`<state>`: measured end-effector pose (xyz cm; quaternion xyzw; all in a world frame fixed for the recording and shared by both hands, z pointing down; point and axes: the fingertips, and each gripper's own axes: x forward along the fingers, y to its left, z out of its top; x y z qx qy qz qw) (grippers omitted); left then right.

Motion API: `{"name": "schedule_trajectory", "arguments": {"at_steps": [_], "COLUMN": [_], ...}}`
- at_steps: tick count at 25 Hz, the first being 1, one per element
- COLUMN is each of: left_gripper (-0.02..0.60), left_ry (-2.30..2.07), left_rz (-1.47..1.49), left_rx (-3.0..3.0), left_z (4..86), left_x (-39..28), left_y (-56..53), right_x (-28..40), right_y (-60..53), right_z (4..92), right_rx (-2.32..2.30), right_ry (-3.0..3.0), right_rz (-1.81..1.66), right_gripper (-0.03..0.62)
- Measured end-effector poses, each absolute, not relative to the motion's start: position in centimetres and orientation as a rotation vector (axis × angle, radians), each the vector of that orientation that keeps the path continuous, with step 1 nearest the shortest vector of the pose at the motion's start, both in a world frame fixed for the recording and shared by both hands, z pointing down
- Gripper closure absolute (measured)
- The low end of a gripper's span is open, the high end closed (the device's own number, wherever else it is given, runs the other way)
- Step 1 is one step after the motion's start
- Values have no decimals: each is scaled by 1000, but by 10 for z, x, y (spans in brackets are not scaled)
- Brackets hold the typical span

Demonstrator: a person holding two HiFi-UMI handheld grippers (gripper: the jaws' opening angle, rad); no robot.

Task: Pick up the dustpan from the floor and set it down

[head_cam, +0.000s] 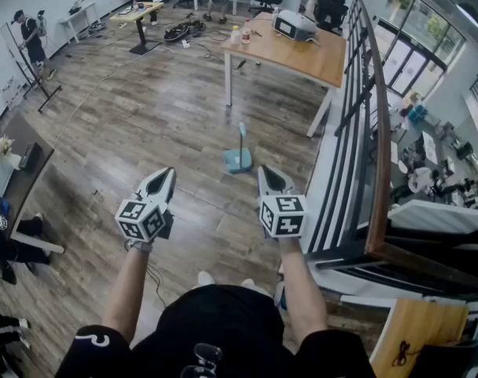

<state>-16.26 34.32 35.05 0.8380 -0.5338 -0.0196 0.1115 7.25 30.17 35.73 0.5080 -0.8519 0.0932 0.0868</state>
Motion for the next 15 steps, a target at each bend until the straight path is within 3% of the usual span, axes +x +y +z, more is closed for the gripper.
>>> {"name": "schedule_trajectory", "arguments": {"at_steps": [15], "left_gripper": [583], "left_ry": [-1549], "left_rz": [-38], "left_rx": [2467], "left_z": [353], "left_x": [-184], "left_y": [333], "right_x": [54], "right_y": [294], "right_z": [350], "right_rx": [1521], "right_ry": [-2537], "right_rz": [231], "right_gripper": [599]}}
